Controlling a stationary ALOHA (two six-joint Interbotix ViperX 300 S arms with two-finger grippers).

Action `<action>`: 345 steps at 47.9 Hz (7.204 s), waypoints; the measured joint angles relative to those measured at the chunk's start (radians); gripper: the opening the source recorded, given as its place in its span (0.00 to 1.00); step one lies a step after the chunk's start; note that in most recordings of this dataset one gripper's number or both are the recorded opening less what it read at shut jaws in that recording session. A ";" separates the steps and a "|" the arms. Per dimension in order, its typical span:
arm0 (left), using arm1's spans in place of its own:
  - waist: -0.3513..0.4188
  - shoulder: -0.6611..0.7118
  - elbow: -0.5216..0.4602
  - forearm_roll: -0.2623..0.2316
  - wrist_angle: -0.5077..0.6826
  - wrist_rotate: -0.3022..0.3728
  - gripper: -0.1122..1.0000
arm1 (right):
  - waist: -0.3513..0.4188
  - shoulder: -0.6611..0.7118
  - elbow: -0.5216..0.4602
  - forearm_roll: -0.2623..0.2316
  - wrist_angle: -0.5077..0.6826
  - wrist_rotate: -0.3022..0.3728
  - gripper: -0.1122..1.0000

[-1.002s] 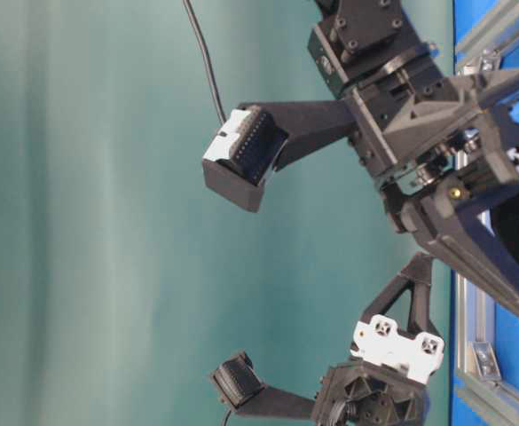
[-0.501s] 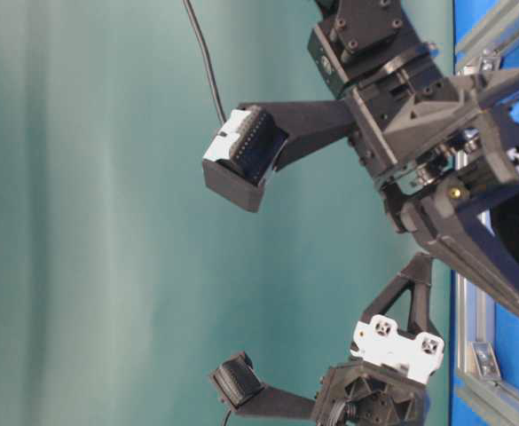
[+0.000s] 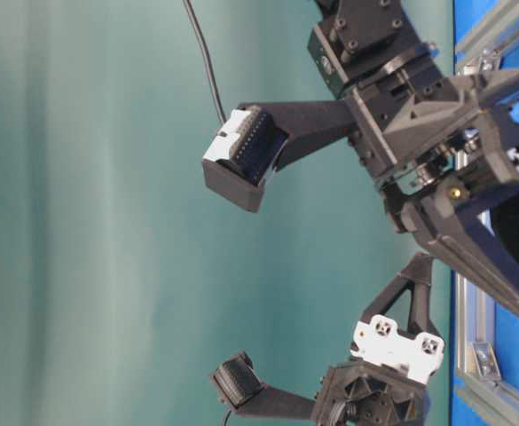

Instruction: Insert the wire through the string loop located on the left side.

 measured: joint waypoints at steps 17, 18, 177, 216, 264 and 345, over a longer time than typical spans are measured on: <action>0.000 0.000 0.000 0.000 0.000 0.000 0.10 | 0.000 0.002 0.002 0.000 0.000 0.002 0.10; 0.000 0.000 0.000 0.000 0.000 0.000 0.10 | 0.000 0.002 0.000 0.000 0.000 0.002 0.10; -0.232 -0.436 0.471 0.005 0.002 -0.011 0.10 | -0.029 0.179 -0.216 0.000 0.026 0.003 0.10; -0.354 -0.443 0.465 0.009 0.025 -0.011 0.43 | -0.032 0.179 -0.216 0.000 0.026 0.005 0.10; -0.360 -0.193 0.359 0.009 0.100 -0.021 0.90 | -0.034 0.179 -0.216 0.000 0.026 0.005 0.10; -0.360 -0.216 0.357 0.008 0.133 -0.020 0.15 | -0.035 0.179 -0.218 -0.014 0.037 0.003 0.10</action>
